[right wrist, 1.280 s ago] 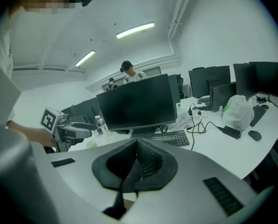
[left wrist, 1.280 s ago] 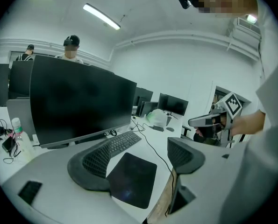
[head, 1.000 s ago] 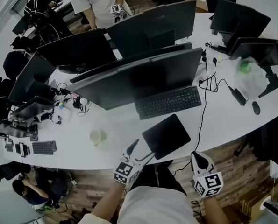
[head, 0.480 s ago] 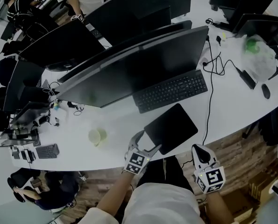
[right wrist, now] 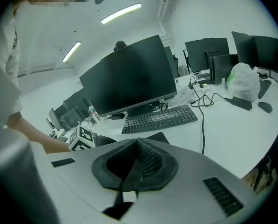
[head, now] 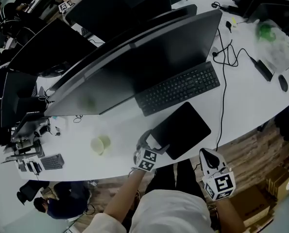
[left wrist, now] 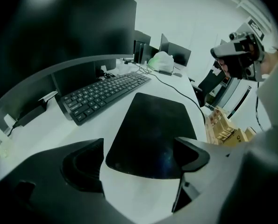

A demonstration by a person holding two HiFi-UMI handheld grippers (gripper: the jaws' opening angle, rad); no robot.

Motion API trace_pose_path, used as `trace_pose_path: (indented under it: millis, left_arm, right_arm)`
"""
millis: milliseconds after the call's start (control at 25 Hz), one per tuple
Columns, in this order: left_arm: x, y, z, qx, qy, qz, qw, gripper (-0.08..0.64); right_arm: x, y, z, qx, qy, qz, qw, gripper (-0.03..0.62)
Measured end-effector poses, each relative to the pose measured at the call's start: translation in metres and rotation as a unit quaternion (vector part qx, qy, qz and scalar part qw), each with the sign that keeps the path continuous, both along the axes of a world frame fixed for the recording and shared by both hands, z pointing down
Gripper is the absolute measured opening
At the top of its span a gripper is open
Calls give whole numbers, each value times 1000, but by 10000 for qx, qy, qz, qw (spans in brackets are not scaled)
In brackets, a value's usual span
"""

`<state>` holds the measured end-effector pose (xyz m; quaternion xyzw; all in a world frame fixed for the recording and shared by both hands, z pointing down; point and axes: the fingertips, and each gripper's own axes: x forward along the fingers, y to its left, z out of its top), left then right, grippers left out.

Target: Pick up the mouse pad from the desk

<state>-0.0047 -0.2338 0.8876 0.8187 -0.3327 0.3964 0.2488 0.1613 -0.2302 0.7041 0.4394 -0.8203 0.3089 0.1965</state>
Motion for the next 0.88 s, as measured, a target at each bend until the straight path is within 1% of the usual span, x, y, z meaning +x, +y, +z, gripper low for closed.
trace_pose_path:
  millis: [120, 280, 360, 520, 640, 760, 880]
  left_arm:
    - [1, 2, 18, -202, -120, 72, 9997, 502]
    - [1, 5, 32, -434, -322, 228, 9983, 519]
    - [1, 4, 37, -464, -412, 312, 9976, 534]
    - [2, 4, 40, -418, -574, 412, 9966, 535]
    - [2, 5, 40, -375, -645, 401, 9964, 524]
    - [5, 7, 38, -326, -609, 408, 9968, 499]
    - [8, 11, 37, -301, -562, 408, 9971, 450]
  right_arm:
    - [-4, -1, 7, -35, -60, -10, 10000, 11]
    - [-8, -2, 13, -88, -101, -7, 9999, 11]
    - [-9, -3, 14, -117, -105, -4, 9999, 11]
    - [-7, -3, 17, -150, -110, 10, 9998, 11]
    - [-6, -1, 21, -172, -148, 24, 9997, 11]
    - [-6, 0, 20, -214, -155, 1, 9997, 11]
    - [-7, 2, 19, -223, -148, -44, 9996, 11]
